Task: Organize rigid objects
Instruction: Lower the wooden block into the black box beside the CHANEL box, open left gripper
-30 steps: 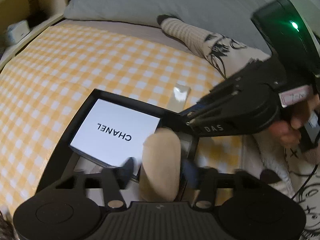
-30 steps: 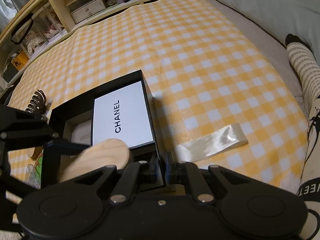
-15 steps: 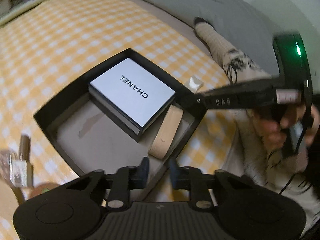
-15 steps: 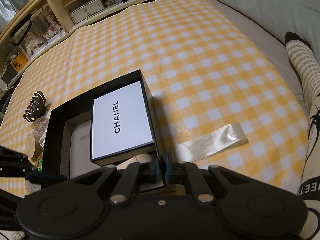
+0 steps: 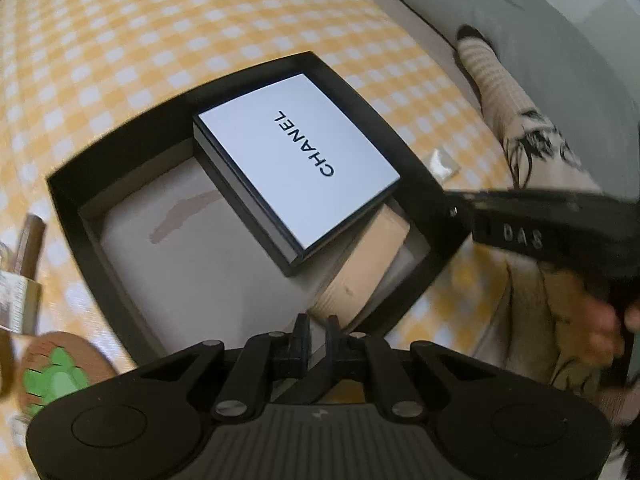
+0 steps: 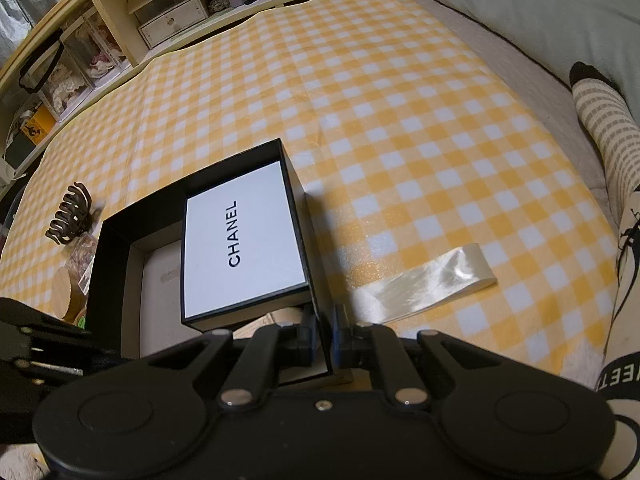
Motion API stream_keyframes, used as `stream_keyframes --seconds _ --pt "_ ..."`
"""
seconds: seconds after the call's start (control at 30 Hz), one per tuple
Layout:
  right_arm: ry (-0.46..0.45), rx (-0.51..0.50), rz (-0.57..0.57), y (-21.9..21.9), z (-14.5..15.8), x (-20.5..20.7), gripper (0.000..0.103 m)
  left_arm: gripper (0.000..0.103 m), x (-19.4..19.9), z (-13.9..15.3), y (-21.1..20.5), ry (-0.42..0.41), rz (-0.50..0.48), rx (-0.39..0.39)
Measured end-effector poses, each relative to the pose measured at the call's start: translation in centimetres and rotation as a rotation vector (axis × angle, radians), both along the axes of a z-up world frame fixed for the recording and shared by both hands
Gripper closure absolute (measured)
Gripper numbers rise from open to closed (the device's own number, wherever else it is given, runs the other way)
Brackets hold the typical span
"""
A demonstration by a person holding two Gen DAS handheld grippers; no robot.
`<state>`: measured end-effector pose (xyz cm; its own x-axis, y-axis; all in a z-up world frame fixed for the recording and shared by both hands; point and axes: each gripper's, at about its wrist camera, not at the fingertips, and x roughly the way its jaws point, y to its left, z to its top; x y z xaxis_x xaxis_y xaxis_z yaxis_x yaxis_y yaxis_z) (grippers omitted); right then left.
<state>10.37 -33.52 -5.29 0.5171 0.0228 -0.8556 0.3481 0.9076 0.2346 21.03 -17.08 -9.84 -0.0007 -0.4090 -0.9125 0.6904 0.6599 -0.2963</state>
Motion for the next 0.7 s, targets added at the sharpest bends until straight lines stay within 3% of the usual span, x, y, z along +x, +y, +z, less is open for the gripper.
stream_keyframes --seconds 0.37,0.5,0.57,0.7 --pt "0.001 0.001 -0.002 0.0 0.0 0.0 0.095 0.096 0.3 0.6 0.0 -0.045 0.095 -0.038" --pt "0.001 0.002 -0.002 0.0 -0.1 0.0 0.095 0.087 -0.2 0.9 0.2 -0.062 0.108 -0.032" --pt "0.001 0.002 -0.002 0.0 0.0 0.0 0.095 0.075 -0.5 1.2 0.7 -0.069 0.124 -0.037" --pt "0.001 0.002 -0.001 0.0 0.0 0.0 0.095 0.065 -1.3 2.7 1.8 -0.107 0.148 -0.054"
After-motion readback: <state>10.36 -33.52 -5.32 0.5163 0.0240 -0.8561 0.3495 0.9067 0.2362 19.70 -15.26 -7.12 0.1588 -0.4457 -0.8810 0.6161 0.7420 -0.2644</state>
